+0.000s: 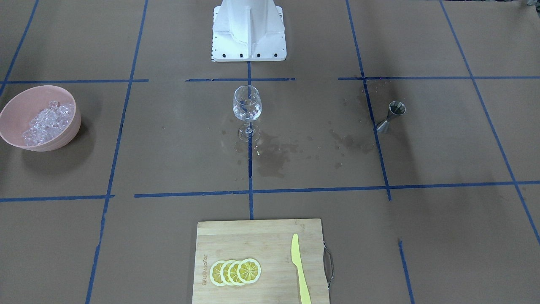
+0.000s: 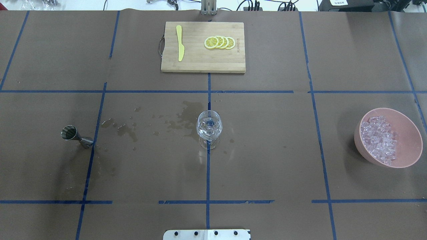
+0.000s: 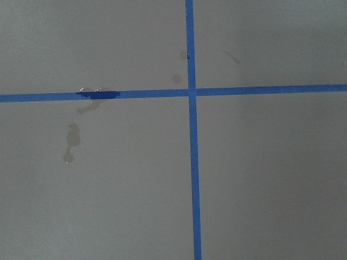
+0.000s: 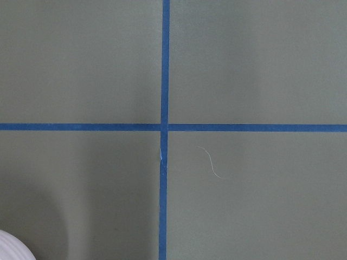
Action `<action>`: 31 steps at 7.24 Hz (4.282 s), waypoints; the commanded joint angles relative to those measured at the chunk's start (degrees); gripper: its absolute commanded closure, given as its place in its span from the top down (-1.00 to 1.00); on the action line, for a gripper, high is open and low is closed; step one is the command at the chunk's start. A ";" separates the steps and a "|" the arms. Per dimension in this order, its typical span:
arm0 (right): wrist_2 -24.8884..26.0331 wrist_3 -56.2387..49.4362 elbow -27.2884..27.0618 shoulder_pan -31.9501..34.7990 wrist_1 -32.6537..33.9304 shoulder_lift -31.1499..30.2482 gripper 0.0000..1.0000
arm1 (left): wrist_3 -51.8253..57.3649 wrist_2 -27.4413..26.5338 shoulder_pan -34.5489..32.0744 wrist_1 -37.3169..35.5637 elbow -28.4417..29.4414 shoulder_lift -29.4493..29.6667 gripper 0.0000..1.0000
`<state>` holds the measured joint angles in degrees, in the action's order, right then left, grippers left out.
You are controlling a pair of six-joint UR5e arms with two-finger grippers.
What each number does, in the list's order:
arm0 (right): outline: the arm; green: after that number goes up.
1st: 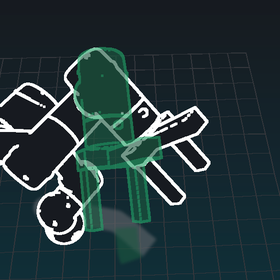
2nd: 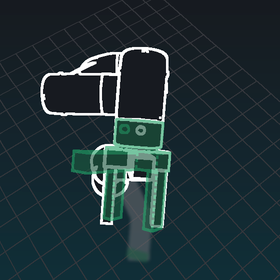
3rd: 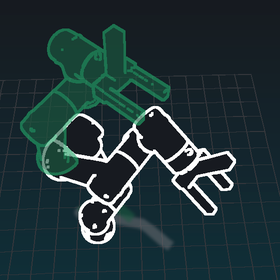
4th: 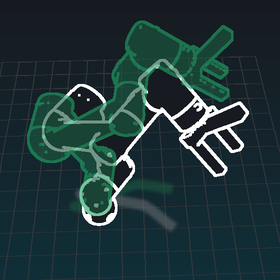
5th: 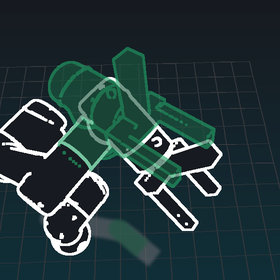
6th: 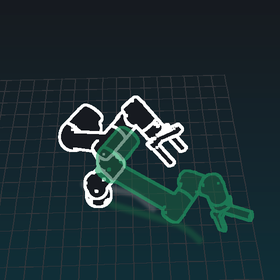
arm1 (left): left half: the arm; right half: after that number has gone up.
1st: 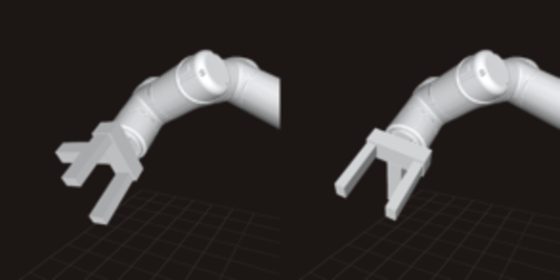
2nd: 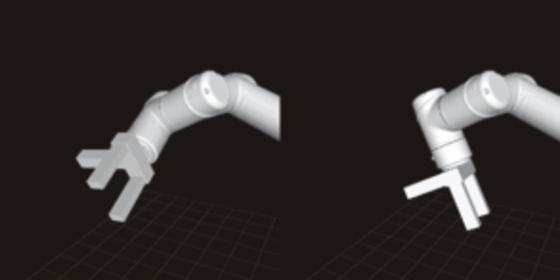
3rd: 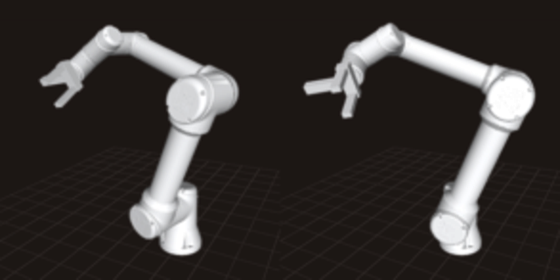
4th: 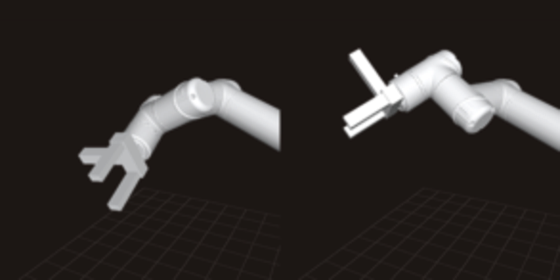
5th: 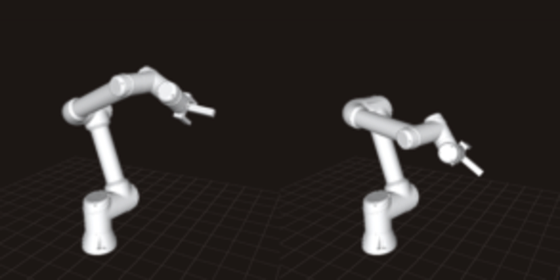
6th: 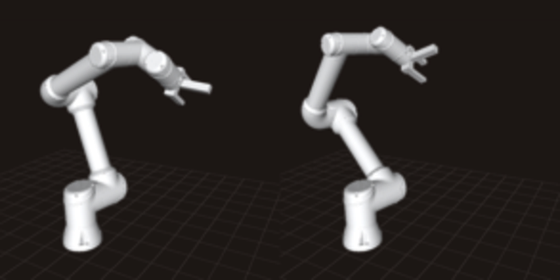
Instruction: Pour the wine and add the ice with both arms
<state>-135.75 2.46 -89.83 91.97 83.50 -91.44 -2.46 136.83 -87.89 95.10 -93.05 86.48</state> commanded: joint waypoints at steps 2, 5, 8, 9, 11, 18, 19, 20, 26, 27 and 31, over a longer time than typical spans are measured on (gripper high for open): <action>-0.04 0.09 0.00 -0.03 0.08 -0.14 1.00 | 0.00 0.37 0.00 0.18 -2.47 1.14 1.00; -0.04 0.00 -0.70 -0.47 -0.09 0.65 1.00 | -12.70 -0.42 0.87 0.62 -21.24 0.89 1.00; 0.31 0.78 -1.85 -1.09 0.35 1.71 1.00 | -30.93 -8.99 11.97 0.88 -37.49 -3.06 1.00; 0.49 1.75 -2.19 -1.09 0.00 1.53 1.00 | -41.55 -14.43 20.48 3.75 -41.04 -4.64 1.00; 0.49 1.84 -2.20 -1.88 0.08 1.71 1.00 | -58.39 -27.78 35.45 17.95 -42.04 -11.82 1.00; -0.21 4.13 -3.59 -2.41 0.00 1.53 1.00 | -102.00 -83.94 83.98 8.86 -41.95 -16.17 1.00; -1.26 4.57 -4.04 -2.41 0.00 1.62 1.00 | -103.43 -86.79 85.07 2.61 -41.43 -14.60 1.00; -2.31 6.40 -4.48 -2.41 0.00 1.62 1.00 | -105.89 -87.69 86.03 -2.32 -40.73 -12.32 1.00; -2.33 12.81 -9.30 -3.45 0.61 1.01 1.00 | -118.46 -103.86 88.07 -4.48 -22.39 -3.43 0.98; -2.33 14.75 -10.88 -3.98 0.61 0.66 1.00 | -118.74 -103.87 87.98 -4.48 -21.05 -2.73 0.96; -1.36 28.53 -20.98 -10.47 0.61 -3.03 1.00 | -118.74 -106.85 84.82 -4.48 -20.51 -2.63 0.88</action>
<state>-137.34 26.48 -107.87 83.87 84.11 -93.60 -121.19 31.35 -1.90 90.62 -113.88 83.76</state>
